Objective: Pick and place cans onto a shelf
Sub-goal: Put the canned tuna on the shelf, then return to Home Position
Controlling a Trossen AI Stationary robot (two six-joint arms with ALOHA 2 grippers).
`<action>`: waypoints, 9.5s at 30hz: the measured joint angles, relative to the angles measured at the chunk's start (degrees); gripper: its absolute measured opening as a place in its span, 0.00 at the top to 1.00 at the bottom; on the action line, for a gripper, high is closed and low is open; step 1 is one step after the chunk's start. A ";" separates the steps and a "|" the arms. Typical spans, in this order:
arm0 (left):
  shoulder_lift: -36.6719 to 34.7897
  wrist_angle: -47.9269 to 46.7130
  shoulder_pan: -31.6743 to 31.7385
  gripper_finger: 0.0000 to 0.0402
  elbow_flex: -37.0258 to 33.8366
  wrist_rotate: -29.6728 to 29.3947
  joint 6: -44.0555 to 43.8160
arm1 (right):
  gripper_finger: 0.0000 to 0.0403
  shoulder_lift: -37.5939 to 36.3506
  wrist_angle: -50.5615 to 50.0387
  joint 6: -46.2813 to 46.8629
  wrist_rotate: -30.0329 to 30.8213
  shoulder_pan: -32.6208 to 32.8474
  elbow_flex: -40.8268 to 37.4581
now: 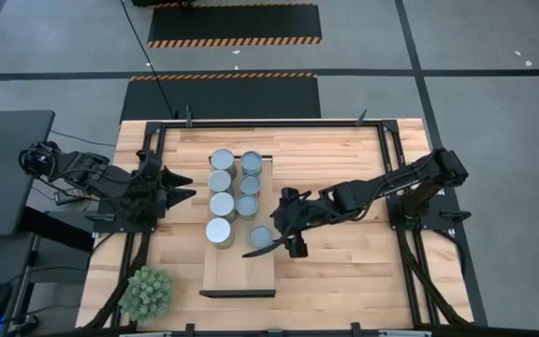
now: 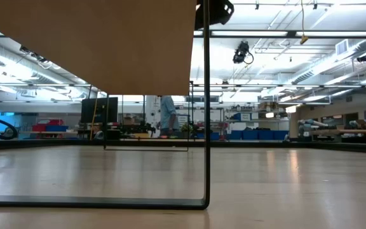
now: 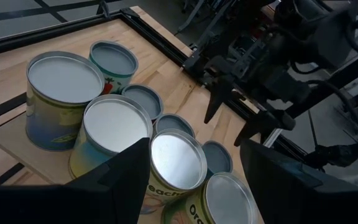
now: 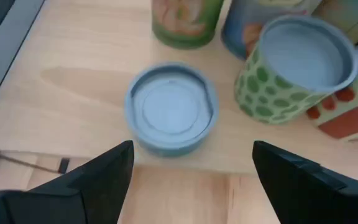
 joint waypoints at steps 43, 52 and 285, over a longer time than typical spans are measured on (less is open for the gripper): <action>0.00 0.02 -0.01 0.37 0.00 -0.02 0.00 | 0.20 -0.14 12.34 4.52 1.08 -0.96 -7.90; -0.03 0.04 -0.02 0.37 0.00 -0.04 0.00 | 0.20 2.26 16.45 1.21 6.34 0.66 -7.85; -40.87 32.17 2.65 0.37 -54.75 -0.07 45.97 | 0.43 -83.02 39.73 20.97 1.42 -9.63 -80.54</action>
